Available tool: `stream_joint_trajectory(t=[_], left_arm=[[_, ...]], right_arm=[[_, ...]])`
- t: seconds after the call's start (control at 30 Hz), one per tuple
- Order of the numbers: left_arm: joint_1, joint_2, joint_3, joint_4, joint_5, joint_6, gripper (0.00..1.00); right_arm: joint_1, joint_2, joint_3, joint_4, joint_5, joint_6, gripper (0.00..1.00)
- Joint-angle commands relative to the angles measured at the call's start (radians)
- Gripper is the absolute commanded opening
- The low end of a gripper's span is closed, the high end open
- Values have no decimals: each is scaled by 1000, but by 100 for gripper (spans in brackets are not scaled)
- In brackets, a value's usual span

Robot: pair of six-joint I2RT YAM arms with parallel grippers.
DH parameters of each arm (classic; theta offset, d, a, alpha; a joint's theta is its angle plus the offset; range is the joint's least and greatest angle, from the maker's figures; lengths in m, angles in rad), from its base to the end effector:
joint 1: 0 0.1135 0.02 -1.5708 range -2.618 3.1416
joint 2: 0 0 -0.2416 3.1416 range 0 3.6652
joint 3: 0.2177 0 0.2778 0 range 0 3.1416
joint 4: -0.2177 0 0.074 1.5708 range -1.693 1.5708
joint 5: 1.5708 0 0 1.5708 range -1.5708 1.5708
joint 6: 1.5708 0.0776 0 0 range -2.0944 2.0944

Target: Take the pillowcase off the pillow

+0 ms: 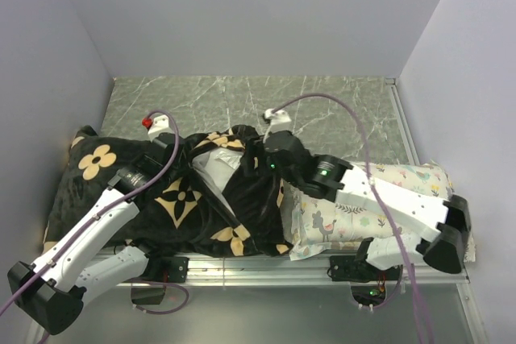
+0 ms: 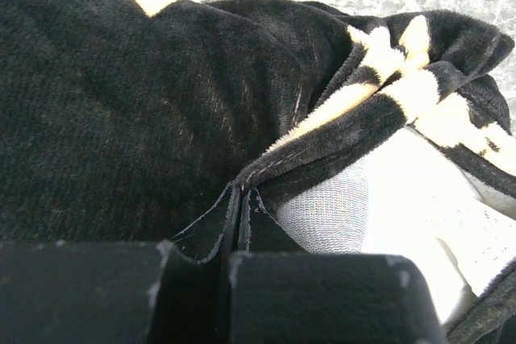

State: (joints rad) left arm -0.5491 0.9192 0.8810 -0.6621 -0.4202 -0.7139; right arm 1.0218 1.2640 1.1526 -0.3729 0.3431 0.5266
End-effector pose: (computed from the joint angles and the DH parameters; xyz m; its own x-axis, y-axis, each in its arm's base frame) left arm 0.2362 -0.1074 0.2619 -0.5533 -0.3623 -0.7501 -0.2009 0.9319 -0.3020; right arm 0.2067 0.2879 0.3048 -0.5357 0.0313 -0.8438 -0.4381 0.8440 0.3094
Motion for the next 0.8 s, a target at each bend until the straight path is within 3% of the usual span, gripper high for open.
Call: stream_joint_trajectory(t=[0.0, 0.13, 0.17, 0.23, 0.27, 0.37, 0.43, 0.6, 0.77], left_arm=[[3, 15, -10, 10, 40, 22, 0], [2, 20, -10, 18, 44, 22, 0], [2, 18, -10, 19, 44, 24, 1], [3, 21, -2, 19, 41, 25, 0], [2, 24, 1, 16, 40, 30, 0], [3, 26, 16, 4, 31, 39, 0], [2, 27, 33, 1, 23, 44, 1], [3, 30, 85, -39, -6, 56, 1], [3, 24, 89, -16, 15, 85, 0]], right_arm=[[37, 96, 51, -12, -1, -2, 75], [44, 163, 16, -9, -15, 6, 76], [43, 157, -5, -6, -12, 18, 71], [41, 115, -80, 0, 20, 32, 58], [38, 97, -109, 5, 36, 50, 39], [24, 9, -229, 15, 73, 101, 10], [12, -47, -325, 63, 68, 128, 1], [-31, -84, -480, 172, 28, 216, 0], [-40, -64, -510, 242, -32, 204, 0]])
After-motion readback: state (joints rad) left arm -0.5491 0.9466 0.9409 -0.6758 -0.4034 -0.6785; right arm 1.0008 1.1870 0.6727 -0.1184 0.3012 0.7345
